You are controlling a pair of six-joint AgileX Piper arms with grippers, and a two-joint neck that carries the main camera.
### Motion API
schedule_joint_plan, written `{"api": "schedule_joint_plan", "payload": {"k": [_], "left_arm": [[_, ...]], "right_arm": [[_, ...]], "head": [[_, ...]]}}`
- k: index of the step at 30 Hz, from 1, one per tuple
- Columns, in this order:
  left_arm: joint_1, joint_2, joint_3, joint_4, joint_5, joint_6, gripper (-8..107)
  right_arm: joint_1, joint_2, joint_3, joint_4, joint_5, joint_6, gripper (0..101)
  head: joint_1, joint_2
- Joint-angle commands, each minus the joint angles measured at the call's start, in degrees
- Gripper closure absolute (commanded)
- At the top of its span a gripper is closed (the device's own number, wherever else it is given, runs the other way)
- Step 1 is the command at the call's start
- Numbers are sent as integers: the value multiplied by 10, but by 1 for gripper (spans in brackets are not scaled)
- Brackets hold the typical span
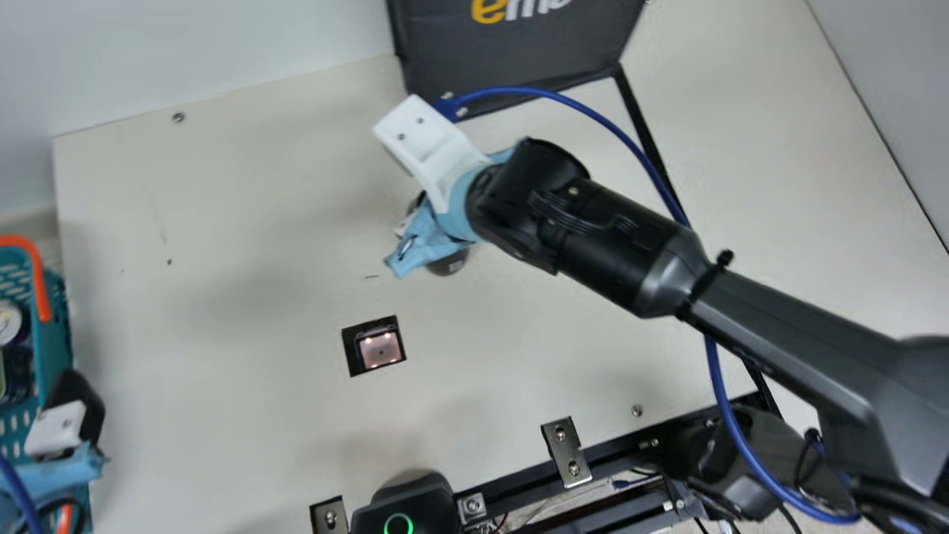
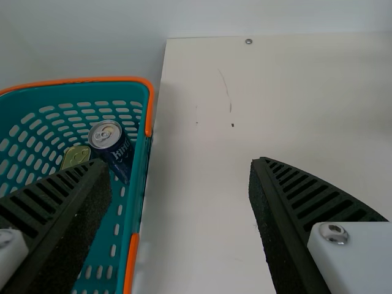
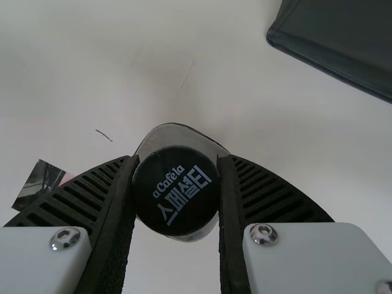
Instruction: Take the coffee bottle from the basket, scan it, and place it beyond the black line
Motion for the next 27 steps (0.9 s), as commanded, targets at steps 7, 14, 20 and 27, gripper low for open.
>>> {"api": "schedule_joint_plan", "payload": {"k": [7,14,20,27], "left_arm": [[0,0,0,0,0,0,9],[0,0,0,0,0,0,9],[0,0,0,0,0,0,9],[0,0,0,0,0,0,9]], "right_arm": [[-8,-1,-10,2,4,-6,101],[-21,-5,-17,2,10,-11,101],[-42,-13,-14,1,14,-14,101],[-79,-27,-3,1,19,-22,101]], "head": [[-15,-1],[-15,-1],[-15,-1],[-15,-1]]}}
